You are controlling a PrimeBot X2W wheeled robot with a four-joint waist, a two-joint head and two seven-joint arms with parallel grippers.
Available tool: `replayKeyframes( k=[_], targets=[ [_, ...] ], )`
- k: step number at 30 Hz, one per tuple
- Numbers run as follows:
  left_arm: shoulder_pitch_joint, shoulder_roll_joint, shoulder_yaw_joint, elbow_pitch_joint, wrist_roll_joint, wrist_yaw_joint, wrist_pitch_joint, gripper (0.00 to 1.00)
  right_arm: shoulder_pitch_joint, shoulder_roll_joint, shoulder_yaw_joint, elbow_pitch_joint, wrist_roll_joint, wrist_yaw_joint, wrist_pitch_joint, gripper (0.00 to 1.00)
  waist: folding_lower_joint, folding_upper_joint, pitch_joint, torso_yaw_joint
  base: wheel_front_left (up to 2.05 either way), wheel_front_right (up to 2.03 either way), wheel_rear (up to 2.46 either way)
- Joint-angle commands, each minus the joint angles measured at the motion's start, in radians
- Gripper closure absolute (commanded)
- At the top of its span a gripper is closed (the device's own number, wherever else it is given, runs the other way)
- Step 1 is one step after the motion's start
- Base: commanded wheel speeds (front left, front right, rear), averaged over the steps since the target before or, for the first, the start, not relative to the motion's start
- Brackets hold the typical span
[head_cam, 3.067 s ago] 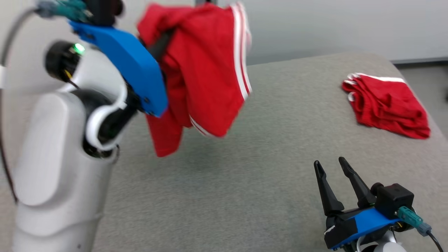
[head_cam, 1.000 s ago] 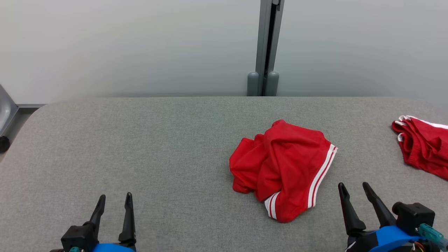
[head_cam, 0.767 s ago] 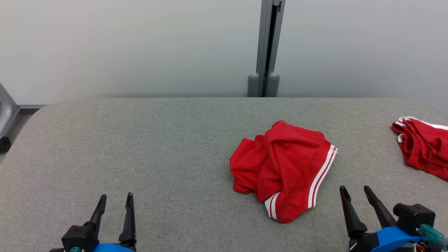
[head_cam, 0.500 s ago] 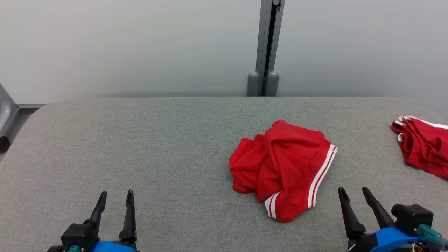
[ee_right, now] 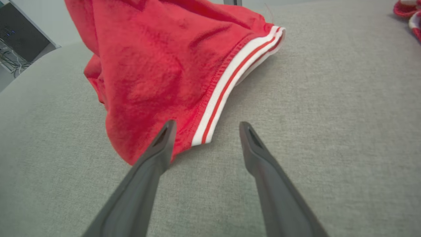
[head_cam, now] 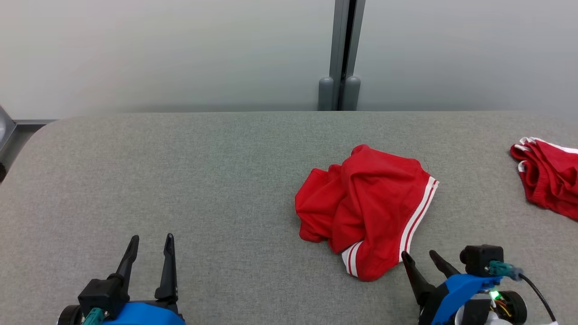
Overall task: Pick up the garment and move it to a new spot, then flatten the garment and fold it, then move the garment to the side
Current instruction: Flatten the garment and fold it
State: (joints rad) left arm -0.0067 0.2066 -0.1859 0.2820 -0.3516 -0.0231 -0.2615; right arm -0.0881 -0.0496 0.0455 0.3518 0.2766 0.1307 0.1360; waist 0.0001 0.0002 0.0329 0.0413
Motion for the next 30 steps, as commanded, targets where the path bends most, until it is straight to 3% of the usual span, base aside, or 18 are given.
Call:
replayKeyframes(
  k=[1,12,14,15,23,30],
  targets=[
    [-0.016,-0.001,-0.005,-0.002,0.002,0.0,-0.003,0.0,-0.025,-0.002,0.006,0.024,0.008,0.0,0.005,0.0,-0.0001,-0.0002,0.008,0.007,0.0,0.0,0.0],
    [-0.053,-0.006,-0.022,0.001,0.008,-0.008,-0.003,0.0,-0.197,-0.002,0.071,0.295,0.067,0.0,-0.03,0.0,-0.0001,-0.0002,0.048,0.038,0.0,0.0,0.0],
    [-0.055,-0.006,-0.024,0.002,0.009,-0.009,-0.004,0.0,-0.215,-0.003,0.093,0.312,0.076,0.0,-0.055,0.72,-0.0001,-0.0002,0.05,0.041,0.0,0.0,0.0],
    [-0.055,-0.007,-0.024,0.003,0.009,-0.008,-0.004,0.0,-0.22,-0.008,0.101,0.319,0.075,0.0,-0.065,1.0,-0.0001,-0.0002,0.049,0.041,0.0,0.0,0.0],
    [-0.038,-0.005,-0.019,-0.002,0.003,-0.006,-0.004,0.0,-0.214,-0.055,0.116,0.212,0.097,0.0,-0.173,1.0,-0.0001,-0.0002,0.033,0.034,0.0,0.0,0.0],
    [-0.028,-0.002,-0.012,-0.023,0.003,0.003,-0.005,0.0,-0.253,-0.128,0.101,-0.055,0.052,0.0,-0.095,1.0,-0.0001,-0.0002,0.028,0.017,0.0,0.0,0.0]
  ],
)
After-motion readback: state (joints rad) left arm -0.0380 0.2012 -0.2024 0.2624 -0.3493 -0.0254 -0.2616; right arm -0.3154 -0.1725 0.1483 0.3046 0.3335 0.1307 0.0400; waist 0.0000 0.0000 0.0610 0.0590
